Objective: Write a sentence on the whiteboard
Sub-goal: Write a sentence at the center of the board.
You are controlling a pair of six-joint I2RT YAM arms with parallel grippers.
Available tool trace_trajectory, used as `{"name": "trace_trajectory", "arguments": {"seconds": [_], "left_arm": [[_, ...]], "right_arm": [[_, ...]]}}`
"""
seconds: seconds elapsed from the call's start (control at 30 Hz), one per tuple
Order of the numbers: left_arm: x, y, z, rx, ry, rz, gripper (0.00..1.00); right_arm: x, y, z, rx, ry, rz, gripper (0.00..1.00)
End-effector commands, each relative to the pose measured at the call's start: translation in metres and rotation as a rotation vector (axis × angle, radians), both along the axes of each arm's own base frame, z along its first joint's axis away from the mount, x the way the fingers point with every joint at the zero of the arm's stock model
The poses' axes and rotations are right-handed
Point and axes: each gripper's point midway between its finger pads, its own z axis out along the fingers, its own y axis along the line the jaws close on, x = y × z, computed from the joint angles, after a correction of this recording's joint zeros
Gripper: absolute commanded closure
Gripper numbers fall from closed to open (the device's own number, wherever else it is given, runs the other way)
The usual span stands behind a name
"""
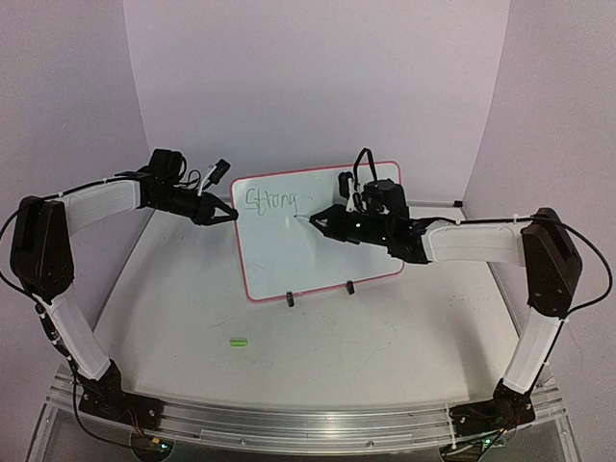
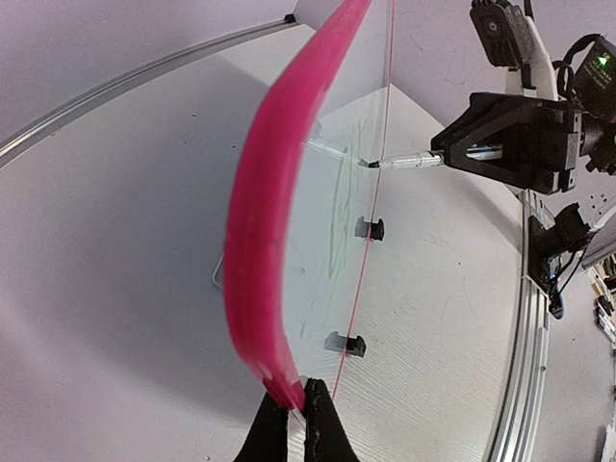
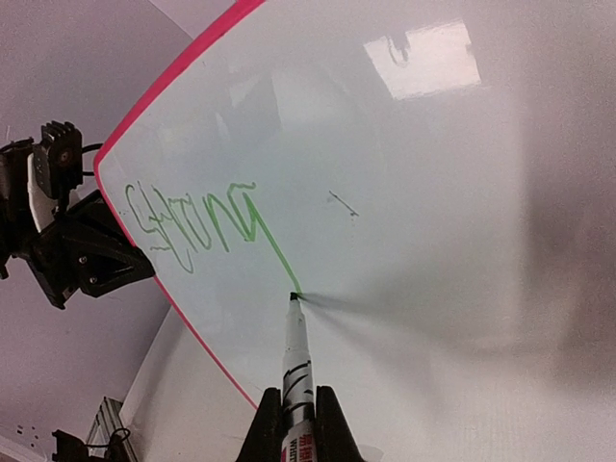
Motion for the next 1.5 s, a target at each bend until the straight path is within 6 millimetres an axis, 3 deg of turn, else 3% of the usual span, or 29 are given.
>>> {"name": "trace_trajectory", "arguments": {"seconds": [0.0,0.2,0.4,0.67,1.1,1.47], "left_arm": [[-0.003,-0.002,-0.018,0.09,-0.031,-0.02,1.0],[-0.003,-0.003,-0.018,0.09,-0.031,-0.02,1.0],[-0.003,-0.002,-0.018,0.091,-0.032,-0.018,1.0],[-0.003,-0.002,-0.017,0.091,-0.033,-0.017,1.0],[-0.007,-0.005,-0.018,0.096,-0.033,-0.024,1.0],[-0.009,-0.009,-0.023,0.1,-0.021,-0.037,1.0]], "right_arm": [[0.012,0.005,0.014,0.021,-0.029,-0.026,1.0],[0.009,0.004,0.034,0.072,-0.053,-0.019,1.0],[-0.014,-0.001,0.08,0.171,-0.121,0.04,1.0],[-0.041,-0.027,0.114,0.172,-0.185,0.037,1.0],[-0.061,-0.051,0.114,0.052,-0.193,0.047,1.0],[-0.052,-0.053,0.09,0.004,-0.151,0.127,1.0]]}}
